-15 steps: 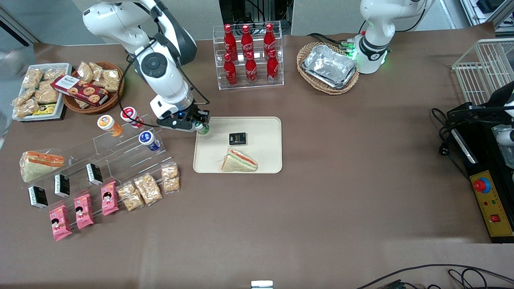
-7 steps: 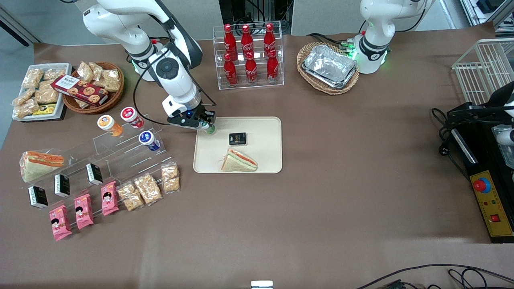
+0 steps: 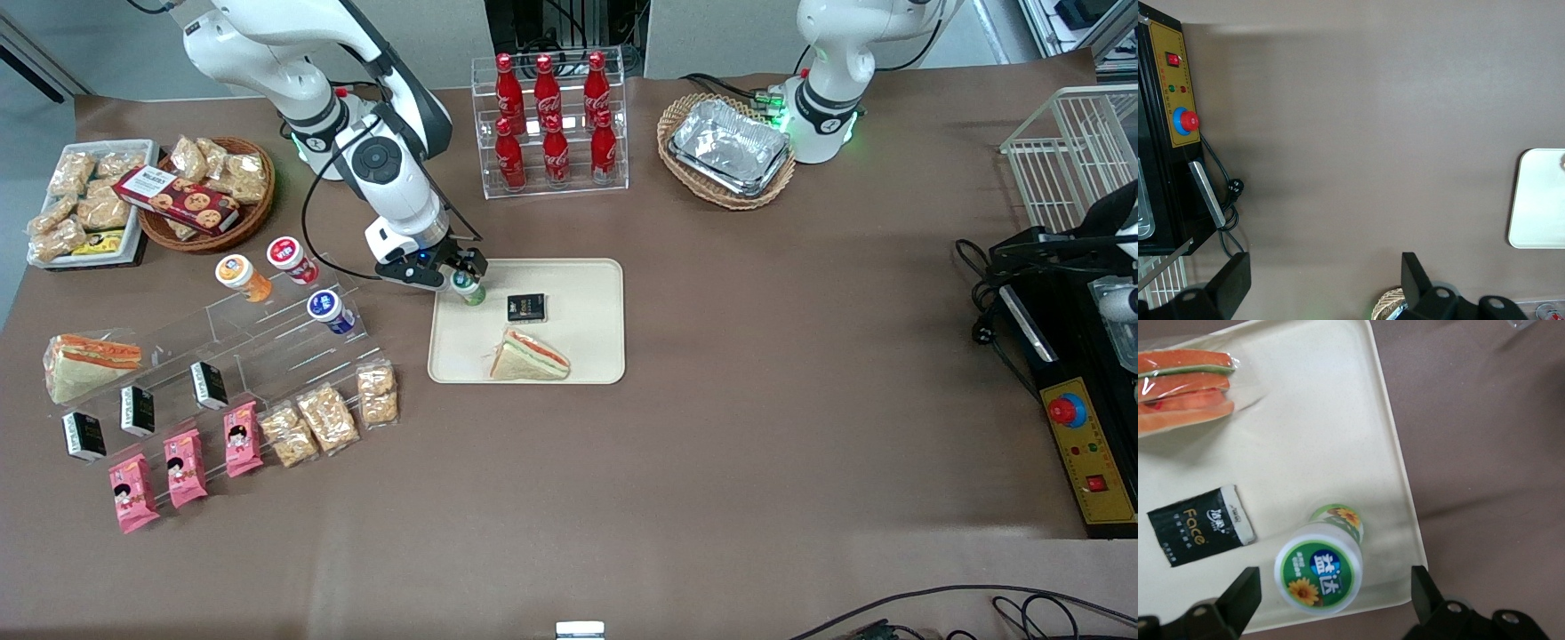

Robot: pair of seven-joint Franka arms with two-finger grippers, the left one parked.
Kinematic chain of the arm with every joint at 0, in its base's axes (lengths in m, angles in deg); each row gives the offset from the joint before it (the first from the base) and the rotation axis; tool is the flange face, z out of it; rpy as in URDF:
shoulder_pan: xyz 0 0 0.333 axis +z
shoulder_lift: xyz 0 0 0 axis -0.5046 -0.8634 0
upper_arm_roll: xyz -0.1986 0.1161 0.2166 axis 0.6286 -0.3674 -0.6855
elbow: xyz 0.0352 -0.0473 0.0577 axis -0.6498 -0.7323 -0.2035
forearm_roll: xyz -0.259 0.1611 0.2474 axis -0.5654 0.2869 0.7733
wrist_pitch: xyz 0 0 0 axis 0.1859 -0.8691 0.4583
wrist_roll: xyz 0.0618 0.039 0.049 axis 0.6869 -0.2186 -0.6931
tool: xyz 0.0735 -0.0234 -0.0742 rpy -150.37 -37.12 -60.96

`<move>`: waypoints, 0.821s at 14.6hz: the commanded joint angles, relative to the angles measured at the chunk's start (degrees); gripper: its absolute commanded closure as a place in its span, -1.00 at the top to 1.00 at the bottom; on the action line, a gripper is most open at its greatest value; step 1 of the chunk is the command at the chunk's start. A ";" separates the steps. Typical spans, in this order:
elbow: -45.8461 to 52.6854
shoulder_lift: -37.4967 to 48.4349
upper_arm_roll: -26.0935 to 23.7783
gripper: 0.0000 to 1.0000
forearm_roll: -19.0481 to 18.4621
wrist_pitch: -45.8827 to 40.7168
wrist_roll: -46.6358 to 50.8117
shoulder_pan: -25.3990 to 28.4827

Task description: Place green gum on tray

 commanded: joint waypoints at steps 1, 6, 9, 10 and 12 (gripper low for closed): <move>0.28 -0.61 0.05 1.00 -1.24 1.39 1.71 0.15; 3.87 1.32 0.57 1.00 -1.24 -2.98 1.01 -0.73; 10.63 2.64 1.01 1.00 -1.24 -11.58 0.74 -0.91; 13.88 2.82 1.19 1.00 -1.24 -15.27 0.57 -1.60; 21.60 2.73 1.19 1.00 -1.24 -24.58 -0.39 -2.49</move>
